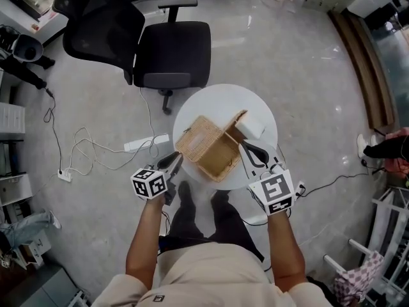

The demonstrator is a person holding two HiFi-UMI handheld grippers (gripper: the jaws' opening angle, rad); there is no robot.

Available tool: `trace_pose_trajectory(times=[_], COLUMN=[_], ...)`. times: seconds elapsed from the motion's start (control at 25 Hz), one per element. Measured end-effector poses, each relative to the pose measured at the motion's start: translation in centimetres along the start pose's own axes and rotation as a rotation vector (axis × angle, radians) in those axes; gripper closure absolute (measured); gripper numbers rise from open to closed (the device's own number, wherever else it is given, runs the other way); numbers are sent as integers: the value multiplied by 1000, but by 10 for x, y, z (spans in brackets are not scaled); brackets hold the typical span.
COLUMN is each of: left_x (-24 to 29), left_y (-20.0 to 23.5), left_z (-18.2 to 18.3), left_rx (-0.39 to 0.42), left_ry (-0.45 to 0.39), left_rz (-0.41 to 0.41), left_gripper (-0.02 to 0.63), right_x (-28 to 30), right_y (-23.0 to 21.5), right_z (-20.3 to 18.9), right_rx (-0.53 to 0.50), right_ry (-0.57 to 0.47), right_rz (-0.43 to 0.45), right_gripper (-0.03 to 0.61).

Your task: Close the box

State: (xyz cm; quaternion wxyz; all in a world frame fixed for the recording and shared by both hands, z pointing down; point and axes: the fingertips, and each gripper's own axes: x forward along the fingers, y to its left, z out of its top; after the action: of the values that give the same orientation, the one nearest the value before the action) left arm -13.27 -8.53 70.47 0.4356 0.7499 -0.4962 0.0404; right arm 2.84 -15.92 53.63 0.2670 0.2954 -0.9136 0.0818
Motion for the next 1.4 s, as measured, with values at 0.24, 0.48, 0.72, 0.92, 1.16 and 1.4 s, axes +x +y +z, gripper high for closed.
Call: trace_pose_trajectory(times=[0.24,0.48,0.72,0.92,1.16,1.4], left_x=[14,31,45,57,66,65], left_y=[25,36,46,55,51,54], left_z=[-26,-46,-58,-66,-72,-71], left_rx=[-181,-443,-584,-642,-623,-594], left_ry=[-5,-47,-75,-70,-42,-38], left_rz=[-10,-105,-125,-132,-144,-98], left_gripper=[473,386,371,370,393,491], right_x=[10,21,23,27,29,30], right_y=[-1,2,1,1,1,-2], right_z=[-8,-14,-23,-26,-33,-35], right_rx=[2,8,0,6,18,20], right_ry=[19,25,46,48,58,70], right_rz=[6,12,12,12,12,9], right_gripper=[586,586,586,586,585,586])
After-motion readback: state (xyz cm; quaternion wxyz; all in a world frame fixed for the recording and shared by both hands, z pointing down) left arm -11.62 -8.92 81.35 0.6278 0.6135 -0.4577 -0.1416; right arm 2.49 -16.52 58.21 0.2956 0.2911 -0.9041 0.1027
